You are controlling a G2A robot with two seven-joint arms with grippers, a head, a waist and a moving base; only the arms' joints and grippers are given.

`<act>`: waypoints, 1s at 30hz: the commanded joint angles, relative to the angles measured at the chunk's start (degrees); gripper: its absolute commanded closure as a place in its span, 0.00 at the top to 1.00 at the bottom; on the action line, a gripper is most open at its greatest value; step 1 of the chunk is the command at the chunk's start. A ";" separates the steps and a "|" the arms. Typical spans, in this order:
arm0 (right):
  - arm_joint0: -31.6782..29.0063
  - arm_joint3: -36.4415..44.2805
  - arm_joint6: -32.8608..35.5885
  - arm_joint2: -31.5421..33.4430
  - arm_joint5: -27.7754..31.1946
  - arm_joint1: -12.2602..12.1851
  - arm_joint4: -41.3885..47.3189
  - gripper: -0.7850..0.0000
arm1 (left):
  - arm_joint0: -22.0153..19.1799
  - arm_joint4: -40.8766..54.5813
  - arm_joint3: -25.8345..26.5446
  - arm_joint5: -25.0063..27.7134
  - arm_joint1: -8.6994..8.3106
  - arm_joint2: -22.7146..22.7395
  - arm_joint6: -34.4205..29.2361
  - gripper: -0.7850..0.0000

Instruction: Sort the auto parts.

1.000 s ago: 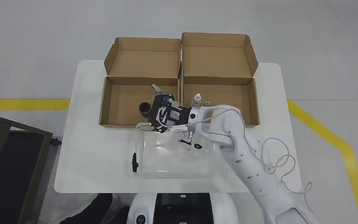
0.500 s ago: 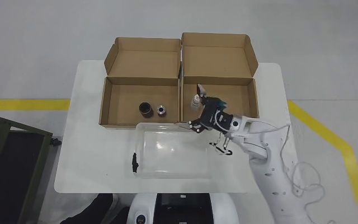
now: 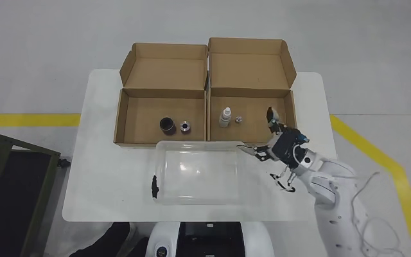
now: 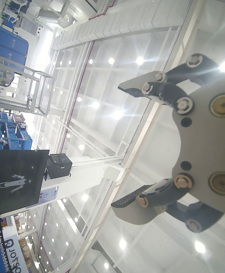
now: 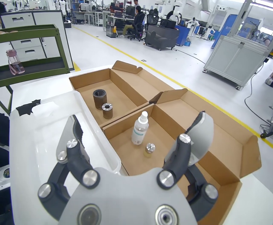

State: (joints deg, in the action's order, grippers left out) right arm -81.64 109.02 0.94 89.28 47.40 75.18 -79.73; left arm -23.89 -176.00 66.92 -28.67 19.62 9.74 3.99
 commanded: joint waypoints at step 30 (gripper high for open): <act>-21.41 1.31 -25.27 11.65 -10.50 -2.06 -5.64 1.00 | 0.00 0.00 0.00 0.00 0.00 0.00 0.00 1.00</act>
State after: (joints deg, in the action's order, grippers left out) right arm -103.06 110.32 -24.33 100.95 36.93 73.11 -85.36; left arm -23.89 -176.00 66.92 -28.67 19.62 9.74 3.99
